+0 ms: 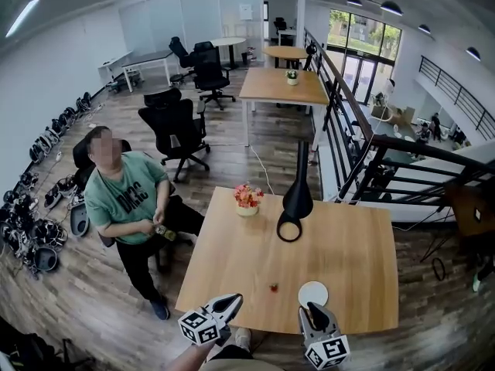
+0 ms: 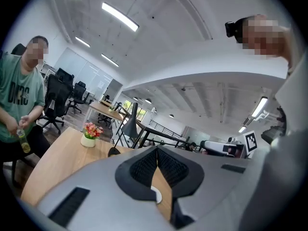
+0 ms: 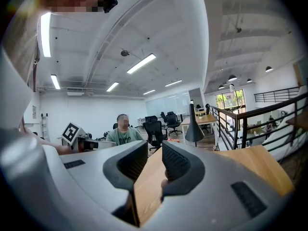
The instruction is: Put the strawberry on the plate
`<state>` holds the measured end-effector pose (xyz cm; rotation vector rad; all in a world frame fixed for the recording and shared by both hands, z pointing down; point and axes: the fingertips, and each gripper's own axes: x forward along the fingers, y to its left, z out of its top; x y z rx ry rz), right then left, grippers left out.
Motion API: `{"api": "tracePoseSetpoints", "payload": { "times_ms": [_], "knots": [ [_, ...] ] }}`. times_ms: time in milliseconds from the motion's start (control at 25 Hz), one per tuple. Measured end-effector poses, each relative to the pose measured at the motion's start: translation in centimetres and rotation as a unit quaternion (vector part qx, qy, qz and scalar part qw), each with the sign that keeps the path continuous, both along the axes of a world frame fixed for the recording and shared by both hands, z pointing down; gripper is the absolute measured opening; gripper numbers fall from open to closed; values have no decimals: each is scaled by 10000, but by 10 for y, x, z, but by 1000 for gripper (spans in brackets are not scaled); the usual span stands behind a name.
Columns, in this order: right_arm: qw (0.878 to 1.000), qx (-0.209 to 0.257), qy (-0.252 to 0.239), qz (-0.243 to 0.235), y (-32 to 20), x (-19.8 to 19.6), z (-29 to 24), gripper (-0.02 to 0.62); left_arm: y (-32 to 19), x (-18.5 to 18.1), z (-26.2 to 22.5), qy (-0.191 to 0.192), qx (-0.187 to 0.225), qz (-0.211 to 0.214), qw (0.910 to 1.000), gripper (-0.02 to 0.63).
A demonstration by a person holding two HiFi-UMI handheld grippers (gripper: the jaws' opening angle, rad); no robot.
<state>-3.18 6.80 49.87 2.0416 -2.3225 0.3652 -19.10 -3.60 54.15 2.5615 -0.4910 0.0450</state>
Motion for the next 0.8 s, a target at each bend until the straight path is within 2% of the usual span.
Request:
{"api": "tracePoseSetpoints", "payload": {
  "times_ms": [400,800],
  "knots": [
    [9997,-41,183,126,-57,-5,6,75,-59,-4,16,124,-53,131,9998,3],
    [9993,-140,282,180,-87,3,9,75,-86,0,25,78,-123,240,9996,3]
  ]
}}
